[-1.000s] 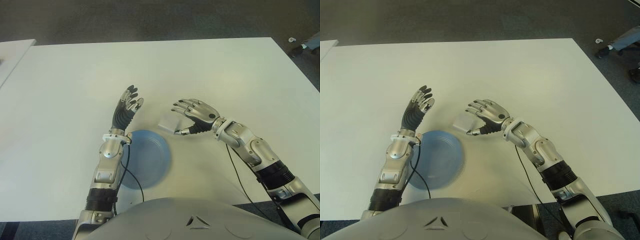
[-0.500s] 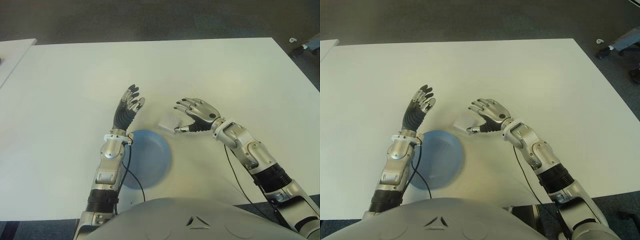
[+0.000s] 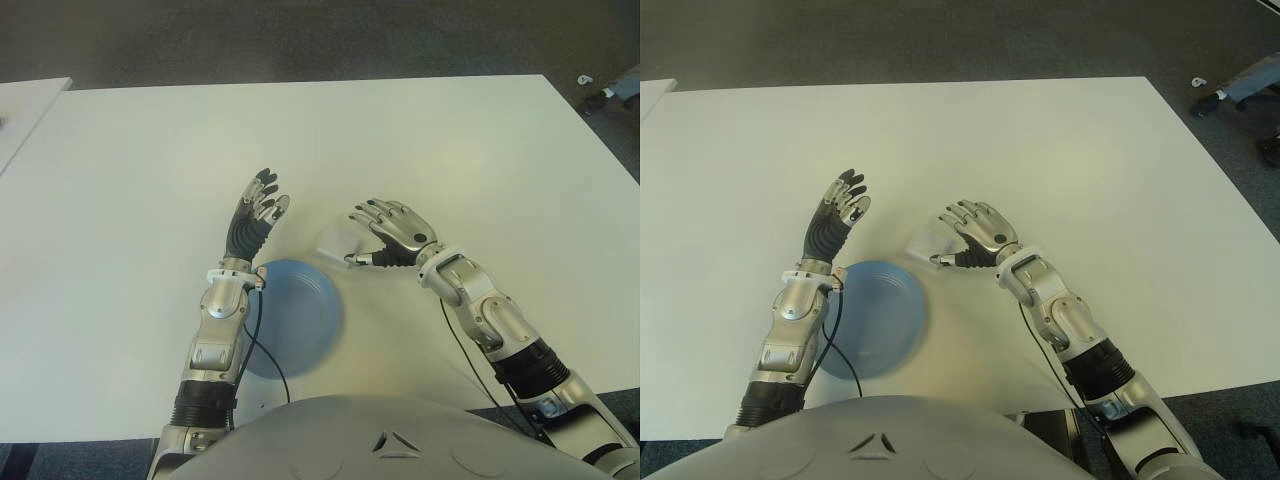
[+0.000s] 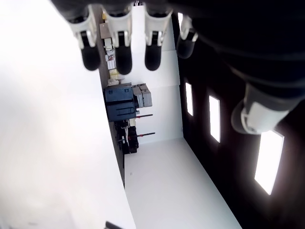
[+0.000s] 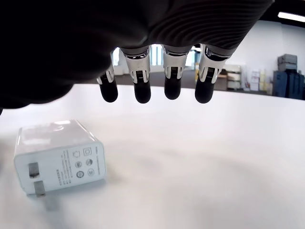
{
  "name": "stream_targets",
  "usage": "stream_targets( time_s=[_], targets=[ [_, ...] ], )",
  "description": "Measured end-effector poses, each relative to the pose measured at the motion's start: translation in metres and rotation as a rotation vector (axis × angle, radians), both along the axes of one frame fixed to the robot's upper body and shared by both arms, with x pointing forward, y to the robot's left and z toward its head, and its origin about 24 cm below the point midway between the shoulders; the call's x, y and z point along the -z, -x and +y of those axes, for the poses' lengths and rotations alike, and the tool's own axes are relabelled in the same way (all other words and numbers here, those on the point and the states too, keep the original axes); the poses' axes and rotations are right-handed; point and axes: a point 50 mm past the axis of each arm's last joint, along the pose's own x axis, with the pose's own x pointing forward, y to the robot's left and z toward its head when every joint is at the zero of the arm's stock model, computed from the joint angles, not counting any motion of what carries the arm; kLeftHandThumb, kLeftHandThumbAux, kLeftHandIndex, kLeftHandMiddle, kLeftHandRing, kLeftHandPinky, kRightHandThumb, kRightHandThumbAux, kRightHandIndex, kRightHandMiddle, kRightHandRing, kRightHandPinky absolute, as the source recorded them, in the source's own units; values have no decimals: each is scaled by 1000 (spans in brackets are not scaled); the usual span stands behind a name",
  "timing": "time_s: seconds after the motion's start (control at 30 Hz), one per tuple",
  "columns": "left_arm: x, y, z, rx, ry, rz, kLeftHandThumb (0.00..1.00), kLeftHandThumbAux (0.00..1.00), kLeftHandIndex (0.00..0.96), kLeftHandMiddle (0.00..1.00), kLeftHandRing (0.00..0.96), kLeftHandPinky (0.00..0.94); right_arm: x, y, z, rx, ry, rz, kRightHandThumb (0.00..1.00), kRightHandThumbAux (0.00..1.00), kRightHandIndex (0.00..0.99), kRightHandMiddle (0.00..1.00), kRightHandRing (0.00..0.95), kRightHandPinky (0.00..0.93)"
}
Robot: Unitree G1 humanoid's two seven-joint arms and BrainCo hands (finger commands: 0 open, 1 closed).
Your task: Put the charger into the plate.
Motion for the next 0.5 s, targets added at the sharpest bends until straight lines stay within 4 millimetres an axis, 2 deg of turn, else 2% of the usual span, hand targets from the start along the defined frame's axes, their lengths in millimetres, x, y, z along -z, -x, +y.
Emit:
stream_targets(
  time_s=[0.5],
  targets=[
    [-2, 0, -2, 5, 1, 0, 0, 478, 0, 135, 145, 162, 9, 6, 5, 50, 11, 12, 249, 72, 0, 0, 0, 0]
  ],
)
